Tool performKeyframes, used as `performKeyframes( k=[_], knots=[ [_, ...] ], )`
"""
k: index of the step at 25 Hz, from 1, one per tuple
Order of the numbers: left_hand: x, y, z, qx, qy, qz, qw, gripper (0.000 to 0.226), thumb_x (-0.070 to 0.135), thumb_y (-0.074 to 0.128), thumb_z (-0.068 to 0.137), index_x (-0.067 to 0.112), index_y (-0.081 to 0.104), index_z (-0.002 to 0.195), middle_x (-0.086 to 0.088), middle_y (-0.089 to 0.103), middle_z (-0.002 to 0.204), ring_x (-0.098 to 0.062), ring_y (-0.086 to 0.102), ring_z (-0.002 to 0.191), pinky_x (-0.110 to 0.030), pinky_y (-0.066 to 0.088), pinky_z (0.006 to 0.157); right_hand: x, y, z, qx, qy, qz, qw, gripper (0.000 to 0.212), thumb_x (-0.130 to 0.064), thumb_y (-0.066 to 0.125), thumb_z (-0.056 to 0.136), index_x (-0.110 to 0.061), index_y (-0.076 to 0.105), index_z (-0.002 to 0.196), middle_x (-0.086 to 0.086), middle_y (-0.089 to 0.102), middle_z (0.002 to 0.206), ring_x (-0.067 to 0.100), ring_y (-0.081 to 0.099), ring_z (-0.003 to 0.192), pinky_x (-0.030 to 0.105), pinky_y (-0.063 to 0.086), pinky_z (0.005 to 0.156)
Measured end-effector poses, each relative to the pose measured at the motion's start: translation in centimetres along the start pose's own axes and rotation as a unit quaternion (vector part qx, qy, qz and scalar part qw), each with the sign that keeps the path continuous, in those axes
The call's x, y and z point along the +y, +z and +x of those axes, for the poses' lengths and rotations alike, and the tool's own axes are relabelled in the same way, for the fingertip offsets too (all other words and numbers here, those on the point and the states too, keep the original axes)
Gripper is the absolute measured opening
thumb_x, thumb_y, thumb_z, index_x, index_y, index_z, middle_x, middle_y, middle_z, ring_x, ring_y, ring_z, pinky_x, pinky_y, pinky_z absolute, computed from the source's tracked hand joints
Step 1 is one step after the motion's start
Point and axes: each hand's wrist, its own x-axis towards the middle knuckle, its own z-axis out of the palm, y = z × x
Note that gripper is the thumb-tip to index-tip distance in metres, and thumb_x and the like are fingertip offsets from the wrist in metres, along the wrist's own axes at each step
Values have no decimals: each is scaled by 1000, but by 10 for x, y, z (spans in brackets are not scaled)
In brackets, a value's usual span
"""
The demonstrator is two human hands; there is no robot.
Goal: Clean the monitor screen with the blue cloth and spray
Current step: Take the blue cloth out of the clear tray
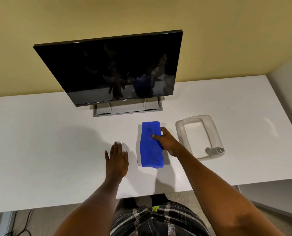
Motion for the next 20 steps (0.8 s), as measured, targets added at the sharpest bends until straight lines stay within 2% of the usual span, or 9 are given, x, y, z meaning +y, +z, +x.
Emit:
performKeyframes(
  k=[3,5,9,11,14,16,18,20],
  knots=[
    [-17,-3,2,-10,-11,-9,1000,61,36,18,113,14,6,168,-3,4,177,-17,6,164,-46,2,133,7,15,5,-74,38,16,996,48,-18,67,102,-18,46,145,11,64,135,26,69,109,43,59,92],
    [-25,-4,5,-16,-15,-14,1000,61,35,18,113,14,5,168,-2,3,177,-17,5,164,-47,1,133,8,25,9,-80,34,4,996,48,-13,66,102,-16,46,146,11,64,135,28,68,113,43,60,92],
    [-33,-3,9,-31,-16,-14,999,61,35,18,113,13,4,168,-2,0,177,-17,4,164,-46,1,133,15,39,18,-12,-8,-48,999,49,2,58,102,-8,43,147,19,59,142,40,61,129,55,52,111],
    [-35,-3,12,-34,-10,-11,999,61,35,18,113,13,5,168,-2,0,177,-17,3,164,-46,3,133,18,45,22,32,-28,-89,995,47,4,55,101,-6,43,145,19,60,140,40,60,128,59,49,112],
    [-33,-3,16,-39,-2,-23,999,60,34,18,113,14,4,168,-2,-1,177,-17,2,164,-44,2,133,18,52,25,106,-56,-158,980,45,-3,57,101,-9,43,143,16,62,134,38,62,122,55,51,107],
    [-32,-3,19,-41,5,-30,999,61,34,19,113,14,3,168,-1,-3,177,-16,0,164,-42,0,134,18,57,23,153,-72,-233,958,50,-8,62,99,-13,41,144,12,57,137,33,61,121,51,55,103],
    [-33,-1,20,-47,19,-35,998,62,32,23,113,14,1,168,-1,-6,177,-17,-1,164,-40,1,134,20,59,19,192,-103,-368,904,46,-16,62,100,-15,45,143,8,52,138,28,59,119,44,57,98],
    [-33,1,18,-60,34,-54,996,66,31,31,113,15,-1,168,-2,-9,176,-18,-4,164,-39,4,134,26,60,16,168,-164,-477,847,37,-24,56,103,-15,53,138,6,53,140,26,58,119,38,54,99]
  ],
)
